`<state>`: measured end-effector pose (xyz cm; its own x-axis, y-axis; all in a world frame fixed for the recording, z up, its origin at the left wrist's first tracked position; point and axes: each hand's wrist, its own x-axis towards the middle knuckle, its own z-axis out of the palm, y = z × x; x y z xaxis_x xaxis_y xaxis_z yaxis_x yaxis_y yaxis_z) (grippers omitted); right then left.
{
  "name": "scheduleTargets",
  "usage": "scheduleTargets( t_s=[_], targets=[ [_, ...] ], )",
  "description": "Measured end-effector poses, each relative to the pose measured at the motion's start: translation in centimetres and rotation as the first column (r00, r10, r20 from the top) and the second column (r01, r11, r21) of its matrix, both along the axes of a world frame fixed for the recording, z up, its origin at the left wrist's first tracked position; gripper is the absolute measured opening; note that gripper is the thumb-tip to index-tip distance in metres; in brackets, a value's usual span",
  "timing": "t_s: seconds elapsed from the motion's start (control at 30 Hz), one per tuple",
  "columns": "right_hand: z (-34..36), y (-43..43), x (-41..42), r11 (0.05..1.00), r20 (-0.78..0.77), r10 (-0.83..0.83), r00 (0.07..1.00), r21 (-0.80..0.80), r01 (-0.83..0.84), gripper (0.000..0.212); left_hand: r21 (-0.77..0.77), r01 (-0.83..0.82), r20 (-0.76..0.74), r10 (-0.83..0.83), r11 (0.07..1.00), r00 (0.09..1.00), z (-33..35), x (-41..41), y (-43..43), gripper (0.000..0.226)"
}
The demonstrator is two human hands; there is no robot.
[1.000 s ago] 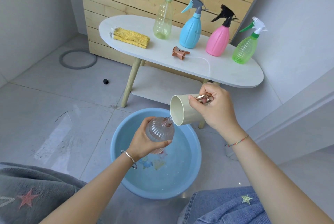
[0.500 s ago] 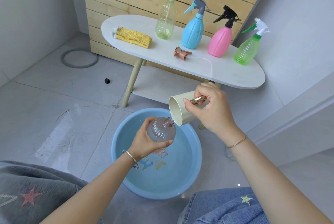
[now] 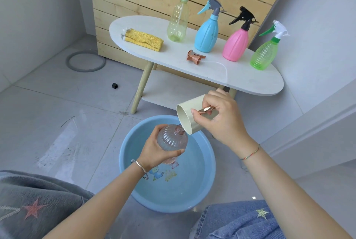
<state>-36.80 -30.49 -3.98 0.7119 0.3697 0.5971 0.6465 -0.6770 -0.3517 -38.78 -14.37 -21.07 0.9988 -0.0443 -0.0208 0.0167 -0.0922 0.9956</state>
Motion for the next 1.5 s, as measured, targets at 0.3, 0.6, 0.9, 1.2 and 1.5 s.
scheduleTargets(
  t_s=[0.3,0.6,0.9,1.2,1.5],
  targets=[
    [-7.7,-3.4,3.3,0.769,-0.582,-0.274,0.766,0.346,0.537,0.040,-0.034,-0.056,-0.036,0.055,0.998,0.998,-0.2,0.2,0.8,0.084],
    [-21.6,-3.8,0.1,0.852,-0.722,-0.452,0.525,-0.174,0.495,0.048,-0.010,-0.114,-0.082,0.113,0.993,0.990,-1.1,0.7,1.8,0.091],
    [-24.2,-3.7,-1.1,0.882,-0.678,-0.471,0.564,-0.355,0.311,0.046,0.012,-0.124,-0.086,0.125,0.992,0.988,-1.5,1.0,2.0,0.092],
    [-23.5,-3.6,-1.0,0.871,-0.804,-0.330,0.496,-0.057,0.487,0.043,-0.001,-0.133,-0.073,0.133,0.991,0.988,-1.4,1.0,2.2,0.090],
    [-13.4,-4.9,2.5,0.627,-0.816,-0.160,0.555,0.350,0.696,0.031,-0.039,-0.152,-0.069,0.149,0.988,0.986,-0.5,0.8,2.2,0.091]
  ],
)
